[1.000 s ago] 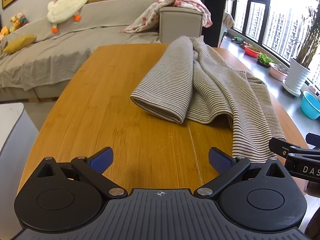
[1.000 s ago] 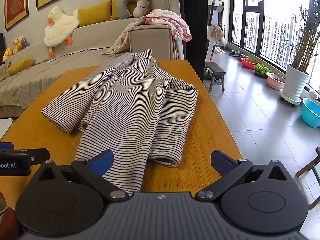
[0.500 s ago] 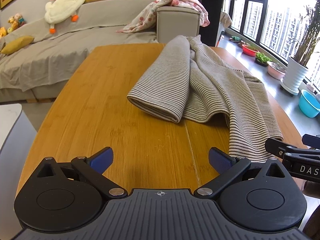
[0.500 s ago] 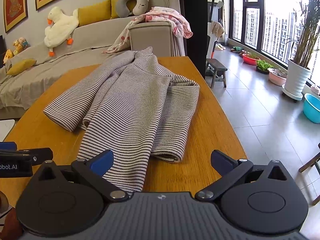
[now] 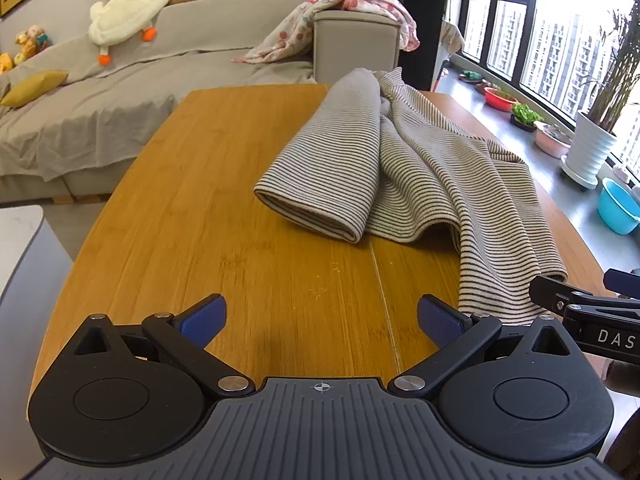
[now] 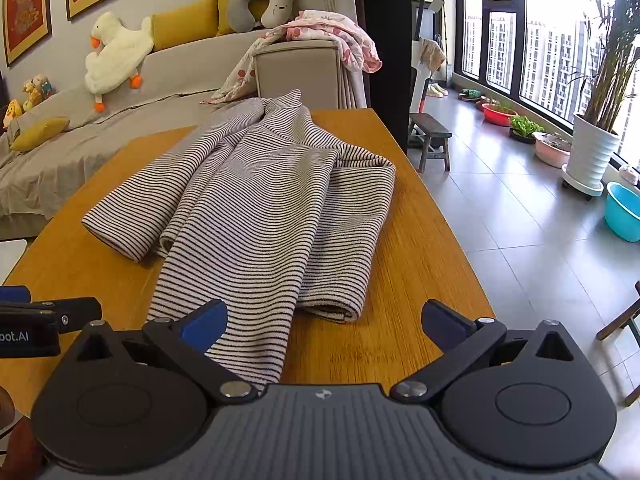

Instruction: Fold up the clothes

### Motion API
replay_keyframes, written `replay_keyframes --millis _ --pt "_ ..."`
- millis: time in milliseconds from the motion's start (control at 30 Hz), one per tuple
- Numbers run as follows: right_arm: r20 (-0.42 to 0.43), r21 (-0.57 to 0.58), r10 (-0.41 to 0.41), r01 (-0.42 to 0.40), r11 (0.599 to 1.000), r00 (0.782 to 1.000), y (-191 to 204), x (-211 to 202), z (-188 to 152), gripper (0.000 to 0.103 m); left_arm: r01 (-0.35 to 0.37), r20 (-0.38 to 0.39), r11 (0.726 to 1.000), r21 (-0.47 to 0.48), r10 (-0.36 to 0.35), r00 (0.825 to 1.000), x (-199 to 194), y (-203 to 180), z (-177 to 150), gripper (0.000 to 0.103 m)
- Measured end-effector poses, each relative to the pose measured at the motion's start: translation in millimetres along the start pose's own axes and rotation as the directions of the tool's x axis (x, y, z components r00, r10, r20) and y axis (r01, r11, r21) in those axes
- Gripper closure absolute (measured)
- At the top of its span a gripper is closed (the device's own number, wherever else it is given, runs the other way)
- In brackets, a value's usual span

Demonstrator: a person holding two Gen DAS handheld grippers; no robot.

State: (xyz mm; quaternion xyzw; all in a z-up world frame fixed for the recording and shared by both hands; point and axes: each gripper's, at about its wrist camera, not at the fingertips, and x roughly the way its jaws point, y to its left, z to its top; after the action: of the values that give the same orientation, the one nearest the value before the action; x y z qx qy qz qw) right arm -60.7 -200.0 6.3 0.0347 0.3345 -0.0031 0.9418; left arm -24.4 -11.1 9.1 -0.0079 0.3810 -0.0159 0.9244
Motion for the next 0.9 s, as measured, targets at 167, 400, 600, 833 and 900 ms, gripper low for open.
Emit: replay_keyframes --millis 167,400,600,833,900 --pt "0.0 -0.003 -0.002 0.002 1.0 1.0 0.0 0.6 0.4 0.0 -0.003 -0.003 1.0 0.004 0.003 1.0 3.8 -0.5 0.5 0.0" --pt "-0.009 -0.012 0.003 -0.004 1.0 1.0 2.1 3.1 1.9 0.0 0.003 -0.017 1.0 -0.012 -0.003 1.0 10.2 2.4 1.0 0.0" --pt "-0.004 -0.021 -0.001 0.001 1.0 1.0 3.3 3.8 5.3 0.0 0.026 -0.01 1.0 -0.012 -0.026 1.0 13.4 2.4 4.7 0.0" --pt "-0.018 -0.037 0.019 -0.02 0.999 1.0 7.4 13.8 6.5 0.0 0.106 -0.021 0.994 -0.016 -0.106 0.994 24.8 13.2 14.1 0.0" --pt "-0.016 -0.05 0.03 -0.031 0.998 0.999 8.2 15.5 8.6 0.0 0.141 -0.002 0.99 -0.002 -0.141 0.99 25.1 18.9 24.6 0.0"
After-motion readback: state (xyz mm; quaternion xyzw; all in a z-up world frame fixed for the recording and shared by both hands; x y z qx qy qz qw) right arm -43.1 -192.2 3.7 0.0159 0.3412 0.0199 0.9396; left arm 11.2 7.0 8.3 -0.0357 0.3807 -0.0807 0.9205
